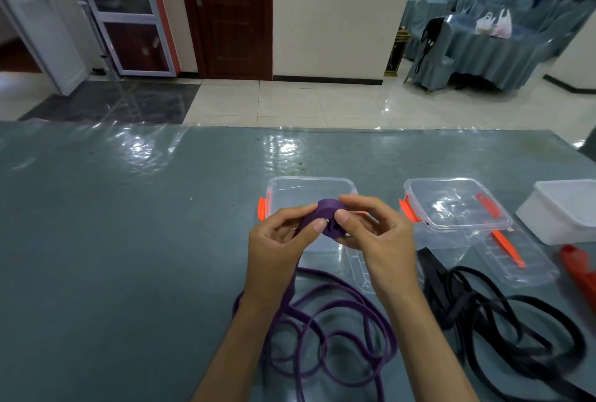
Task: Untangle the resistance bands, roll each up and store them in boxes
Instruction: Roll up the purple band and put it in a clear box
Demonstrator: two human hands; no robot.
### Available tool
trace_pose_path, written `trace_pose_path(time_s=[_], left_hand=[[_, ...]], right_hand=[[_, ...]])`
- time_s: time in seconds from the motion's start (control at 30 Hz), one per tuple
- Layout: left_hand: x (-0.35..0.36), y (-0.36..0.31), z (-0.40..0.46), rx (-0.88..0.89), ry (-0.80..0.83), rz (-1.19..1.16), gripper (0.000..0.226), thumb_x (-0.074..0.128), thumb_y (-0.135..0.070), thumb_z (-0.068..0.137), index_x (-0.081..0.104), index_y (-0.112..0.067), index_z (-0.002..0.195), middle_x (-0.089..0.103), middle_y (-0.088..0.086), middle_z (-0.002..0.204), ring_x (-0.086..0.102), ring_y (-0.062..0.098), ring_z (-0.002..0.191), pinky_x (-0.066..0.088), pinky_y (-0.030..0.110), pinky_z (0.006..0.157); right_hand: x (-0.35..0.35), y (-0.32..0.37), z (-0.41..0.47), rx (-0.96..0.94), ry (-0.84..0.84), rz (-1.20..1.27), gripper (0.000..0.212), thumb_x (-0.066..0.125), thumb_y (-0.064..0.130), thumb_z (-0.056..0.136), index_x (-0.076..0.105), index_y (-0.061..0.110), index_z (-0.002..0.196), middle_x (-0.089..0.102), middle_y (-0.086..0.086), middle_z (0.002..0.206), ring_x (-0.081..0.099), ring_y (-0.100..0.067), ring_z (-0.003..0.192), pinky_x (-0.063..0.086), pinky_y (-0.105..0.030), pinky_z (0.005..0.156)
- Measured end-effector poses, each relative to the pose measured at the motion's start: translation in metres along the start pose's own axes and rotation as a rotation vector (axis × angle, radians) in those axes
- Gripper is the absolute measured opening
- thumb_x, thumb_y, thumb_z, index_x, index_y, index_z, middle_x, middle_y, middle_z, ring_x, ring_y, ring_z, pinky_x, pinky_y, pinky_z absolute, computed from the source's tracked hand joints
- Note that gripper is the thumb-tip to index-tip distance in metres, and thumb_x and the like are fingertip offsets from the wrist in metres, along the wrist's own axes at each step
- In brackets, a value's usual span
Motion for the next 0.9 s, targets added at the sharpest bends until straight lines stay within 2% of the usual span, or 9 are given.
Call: trace_pose_path(time_s=[0.17,0.27,0.33,0.4,0.47,0.63,0.73,0.8,0.9], left_hand=[[-0.001,-0.002,0.000,0.027,-0.014,0.014,0.025,0.082,-0.011,0.088,0.080,-0.020,0.111,0.081,0.003,0.109,0.077,0.021,0.105,0.059,0.022,0.089],[-0.002,-0.003,0.000,0.036,-0.071,0.012,0.024,0.085,-0.014,0.085,0.076,-0.021,0.107,0.080,0.004,0.105,0.078,0.021,0.102,0.059,0.023,0.087],[-0.003,-0.002,0.000,0.046,-0.068,0.006,0.022,0.085,-0.014,0.084,0.075,-0.017,0.104,0.080,0.007,0.104,0.078,0.025,0.101,0.061,0.028,0.089],[-0.004,-0.002,0.000,0.064,-0.049,0.017,0.024,0.085,-0.005,0.084,0.075,-0.012,0.104,0.079,0.009,0.107,0.077,0.026,0.105,0.061,0.031,0.093],[-0.005,-0.007,0.001,0.108,-0.039,0.058,0.026,0.085,0.000,0.082,0.076,-0.013,0.103,0.078,0.007,0.108,0.076,0.025,0.106,0.060,0.027,0.092],[-0.008,-0.021,0.004,0.212,0.017,0.297,0.026,0.088,-0.010,0.082,0.079,-0.018,0.105,0.080,-0.009,0.102,0.077,0.013,0.099,0.056,0.016,0.085],[-0.006,-0.019,0.002,0.174,0.011,0.267,0.030,0.090,-0.017,0.080,0.077,-0.021,0.107,0.080,-0.009,0.100,0.078,0.015,0.096,0.058,0.017,0.082],[-0.006,-0.014,-0.001,0.143,-0.011,0.211,0.032,0.090,-0.013,0.079,0.077,-0.019,0.108,0.081,-0.005,0.101,0.079,0.017,0.097,0.061,0.021,0.084],[-0.005,-0.009,-0.002,0.109,0.009,0.127,0.036,0.087,-0.007,0.080,0.079,-0.017,0.114,0.081,0.002,0.111,0.078,0.023,0.105,0.061,0.028,0.092]], right_hand=[[0.003,-0.014,-0.005,0.049,0.009,0.028,0.023,0.083,0.024,0.085,0.074,0.007,0.097,0.079,-0.012,0.106,0.079,-0.030,0.099,0.066,-0.038,0.078],[0.002,-0.011,0.001,0.069,0.057,-0.011,0.028,0.085,0.021,0.083,0.068,0.002,0.095,0.080,-0.011,0.102,0.080,-0.025,0.093,0.065,-0.034,0.070],[0.004,-0.007,0.003,0.039,0.056,-0.030,0.023,0.084,0.017,0.085,0.073,0.006,0.101,0.080,-0.009,0.102,0.080,-0.017,0.090,0.065,-0.032,0.068],[0.008,-0.003,0.004,0.014,0.041,-0.018,0.021,0.083,0.016,0.086,0.078,0.017,0.107,0.080,-0.006,0.105,0.080,-0.019,0.090,0.065,-0.029,0.071],[0.011,-0.003,0.002,0.016,0.038,0.030,0.020,0.081,0.020,0.088,0.079,0.019,0.107,0.080,-0.006,0.105,0.080,-0.024,0.095,0.065,-0.030,0.074],[0.007,-0.009,0.004,0.077,0.047,0.019,0.023,0.090,0.021,0.081,0.076,0.012,0.097,0.079,-0.015,0.108,0.077,-0.029,0.106,0.064,-0.048,0.090],[0.003,0.000,0.009,0.074,0.048,0.001,0.024,0.092,0.030,0.071,0.077,0.022,0.088,0.079,-0.016,0.102,0.077,-0.029,0.102,0.064,-0.040,0.082],[0.004,0.004,0.011,0.054,0.073,-0.018,0.026,0.090,0.035,0.072,0.079,0.025,0.094,0.080,-0.012,0.099,0.078,-0.029,0.096,0.063,-0.032,0.076],[0.008,0.003,0.010,0.077,0.043,0.067,0.025,0.092,0.032,0.075,0.081,0.024,0.096,0.081,-0.008,0.095,0.078,-0.021,0.090,0.063,-0.030,0.077]])
Point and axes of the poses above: each hand's wrist, its own z-axis towards the middle knuckle, its own x-axis out of the palm, y = z × x, the point moved 6 cm from there along z, towards the middle knuckle
